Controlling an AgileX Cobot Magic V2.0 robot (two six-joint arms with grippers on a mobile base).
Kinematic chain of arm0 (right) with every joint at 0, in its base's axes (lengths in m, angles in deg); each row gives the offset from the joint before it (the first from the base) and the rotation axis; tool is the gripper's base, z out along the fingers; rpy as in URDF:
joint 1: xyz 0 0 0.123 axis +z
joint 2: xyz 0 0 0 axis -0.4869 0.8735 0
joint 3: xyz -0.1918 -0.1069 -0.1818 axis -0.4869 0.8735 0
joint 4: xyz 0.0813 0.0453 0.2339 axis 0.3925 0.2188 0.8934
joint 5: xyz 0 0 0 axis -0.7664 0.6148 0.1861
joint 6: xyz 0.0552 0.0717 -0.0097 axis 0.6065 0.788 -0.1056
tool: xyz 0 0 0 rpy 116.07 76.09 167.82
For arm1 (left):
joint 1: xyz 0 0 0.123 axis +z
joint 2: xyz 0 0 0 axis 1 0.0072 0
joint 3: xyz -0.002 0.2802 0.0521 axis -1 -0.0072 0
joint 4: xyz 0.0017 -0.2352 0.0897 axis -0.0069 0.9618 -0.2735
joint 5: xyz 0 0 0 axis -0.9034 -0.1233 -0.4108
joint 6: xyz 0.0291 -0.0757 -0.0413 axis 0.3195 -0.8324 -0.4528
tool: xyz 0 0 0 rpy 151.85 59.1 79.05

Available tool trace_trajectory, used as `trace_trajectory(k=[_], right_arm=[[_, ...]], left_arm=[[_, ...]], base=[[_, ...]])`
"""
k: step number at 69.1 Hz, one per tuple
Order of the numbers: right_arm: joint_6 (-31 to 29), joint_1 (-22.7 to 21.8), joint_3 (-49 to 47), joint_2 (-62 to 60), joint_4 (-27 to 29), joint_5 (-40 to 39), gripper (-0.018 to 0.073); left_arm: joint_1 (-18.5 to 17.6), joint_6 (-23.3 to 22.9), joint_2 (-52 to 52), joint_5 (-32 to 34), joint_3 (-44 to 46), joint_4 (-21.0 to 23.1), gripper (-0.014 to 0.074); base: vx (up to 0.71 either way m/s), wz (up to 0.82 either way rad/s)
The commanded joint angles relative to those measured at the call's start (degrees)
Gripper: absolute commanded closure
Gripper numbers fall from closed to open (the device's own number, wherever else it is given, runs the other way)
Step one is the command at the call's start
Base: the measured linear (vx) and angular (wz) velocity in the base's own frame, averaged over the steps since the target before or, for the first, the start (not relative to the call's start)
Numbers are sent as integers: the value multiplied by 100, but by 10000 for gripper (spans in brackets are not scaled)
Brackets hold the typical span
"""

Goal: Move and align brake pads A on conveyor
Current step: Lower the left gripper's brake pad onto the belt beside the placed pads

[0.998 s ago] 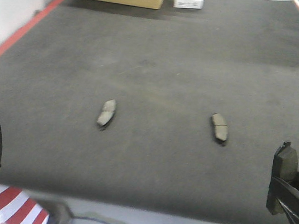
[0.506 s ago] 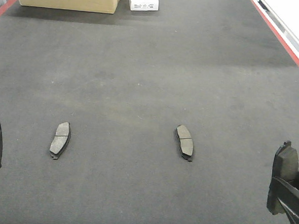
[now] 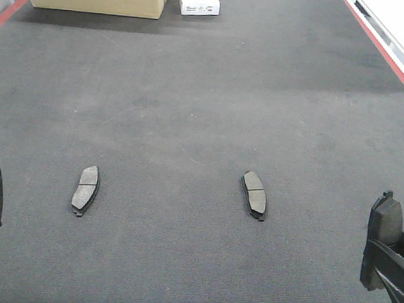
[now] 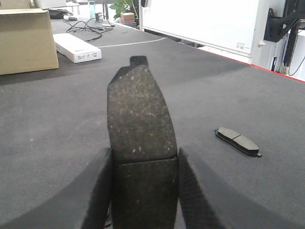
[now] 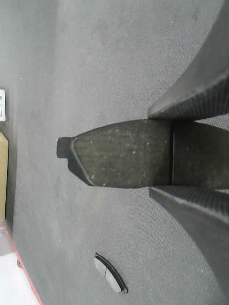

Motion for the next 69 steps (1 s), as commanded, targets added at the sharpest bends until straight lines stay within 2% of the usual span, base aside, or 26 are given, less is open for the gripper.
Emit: trace_trajectory(k=[1, 32, 52, 61, 69], right_arm=[[-52, -13, -179, 27, -53, -534, 533], [-52, -13, -179, 27, -53, -534, 533], [-52, -13, -179, 27, -53, -534, 533], [-52, -13, -179, 27, -53, -534, 533], [-52, -13, -179, 27, -53, -541, 533]], left_arm=[[-33, -16, 31, 576, 177, -7, 449], [-33, -16, 31, 612, 177, -13, 449], [-33, -99, 139, 1061, 240, 10, 449], [-33, -125, 969, 971, 849, 1, 449], [-33, -239, 2221, 428, 1826, 1, 449]], base=[[0, 0], [0, 0], [0, 0], [0, 0], [0, 0]])
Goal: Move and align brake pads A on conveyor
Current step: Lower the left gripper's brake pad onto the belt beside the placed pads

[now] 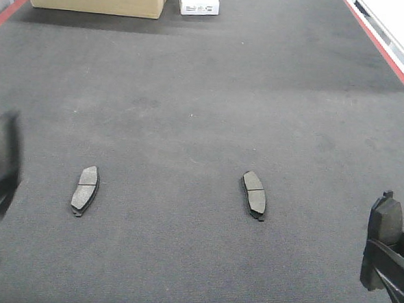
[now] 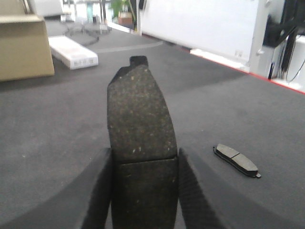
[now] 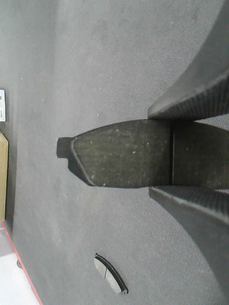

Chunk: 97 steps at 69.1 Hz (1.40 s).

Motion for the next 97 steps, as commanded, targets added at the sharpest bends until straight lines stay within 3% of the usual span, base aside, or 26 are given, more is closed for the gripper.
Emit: trace_trajectory(k=[1, 11, 22, 42, 50, 58, 78, 97], right_arm=[[-52, -13, -179, 27, -53, -541, 533], [-52, -13, -179, 27, -53, -541, 533], [-52, -13, -179, 27, -53, -541, 533], [-52, -13, -179, 27, -53, -535, 533], [-52, -13, -179, 27, -53, -535, 533], [-52, -13, -179, 27, -53, -535, 533], [-52, -13, -179, 27, -53, -535, 533], [-52, -13, -179, 27, -53, -535, 533]], left_arm=[[-33, -143, 953, 98, 930, 1, 449], [-33, -182, 2500, -618, 2040, 32, 449], [-45, -169, 3910, -1454, 3101, 548, 449], [-598, -48, 5960, -2638, 4589, 892, 440], [-527, -544, 6577, -3058, 5131, 875, 417], [-402, -1145, 6987, -3074, 5357, 867, 383], [-221, -1883, 7424, -2499, 5365, 697, 330], [-143, -2043, 7437, -2483, 5320, 697, 330]], base=[[0, 0], [0, 0], [0, 0], [0, 0], [0, 0], [0, 0], [0, 0], [0, 0]])
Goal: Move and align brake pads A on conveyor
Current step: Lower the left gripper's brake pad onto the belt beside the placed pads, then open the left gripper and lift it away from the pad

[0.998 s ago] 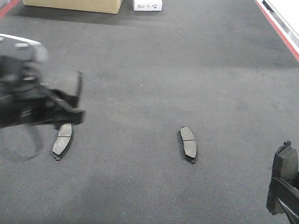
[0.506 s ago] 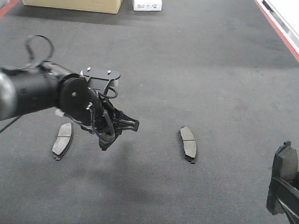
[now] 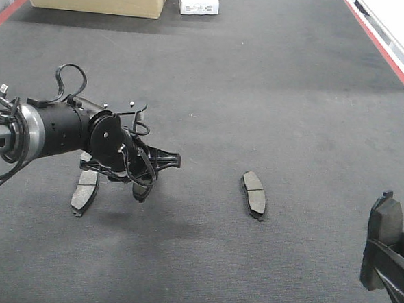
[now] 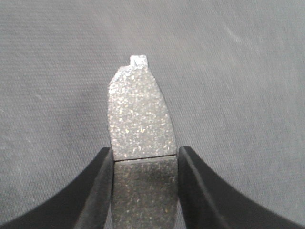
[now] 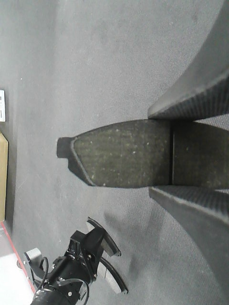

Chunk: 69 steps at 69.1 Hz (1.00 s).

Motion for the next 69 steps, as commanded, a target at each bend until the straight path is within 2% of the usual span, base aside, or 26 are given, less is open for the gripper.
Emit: trace_trajectory(k=[1, 24, 34, 56, 61, 69], right_arm=[[-52, -13, -179, 27, -53, -535, 533], [-52, -13, -179, 27, -53, -535, 533], [-52, -13, -179, 27, -53, -535, 533], [-52, -13, -179, 27, -53, -540, 533], [-52, -13, -179, 27, -53, -535, 533], [-52, -13, -179, 27, -53, -535, 533]], left_arm=[[25, -86, -320, 285, 161, 0, 330], [25, -86, -205, 484, -114, 0, 328], [25, -86, -26, 432, -114, 76, 299], [25, -66, -63, 308, -106, 42, 115], [25, -57, -208, 381, -106, -139, 85], [-5, -29, -666, 443, -256, -849, 78]], base=[[0, 0], [0, 0], [0, 0], [0, 0], [0, 0], [0, 0]])
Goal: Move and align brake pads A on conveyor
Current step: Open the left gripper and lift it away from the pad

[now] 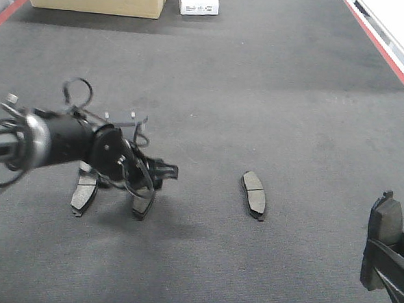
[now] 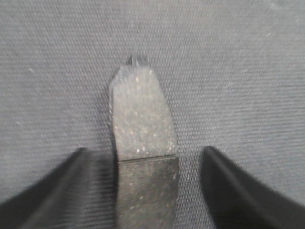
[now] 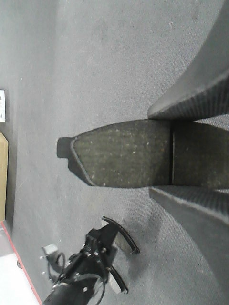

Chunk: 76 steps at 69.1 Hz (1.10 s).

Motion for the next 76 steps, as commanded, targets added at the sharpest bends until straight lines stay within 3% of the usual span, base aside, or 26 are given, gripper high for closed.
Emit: trace_trajectory(k=[1, 18, 30, 52, 76], right_arm=[[-52, -13, -179, 27, -53, -535, 533], [-52, -13, -179, 27, -53, -535, 533], [-52, -13, -179, 27, -53, -535, 533], [-52, -13, -179, 27, -53, -535, 533], [-52, -13, -179, 27, -53, -535, 533]], left_arm=[[-5, -5, -780, 311, -69, -593, 80], [-5, 145, -2599, 990, -1425, -1324, 169], [-5, 462, -3852, 920, -2279, -1428, 315], [-5, 586, -6505, 883, -3814, -1455, 605], [-5, 784, -8899, 867, -4859, -1476, 603]], base=[[0, 0], [0, 0], [0, 0], [0, 0], [0, 0]])
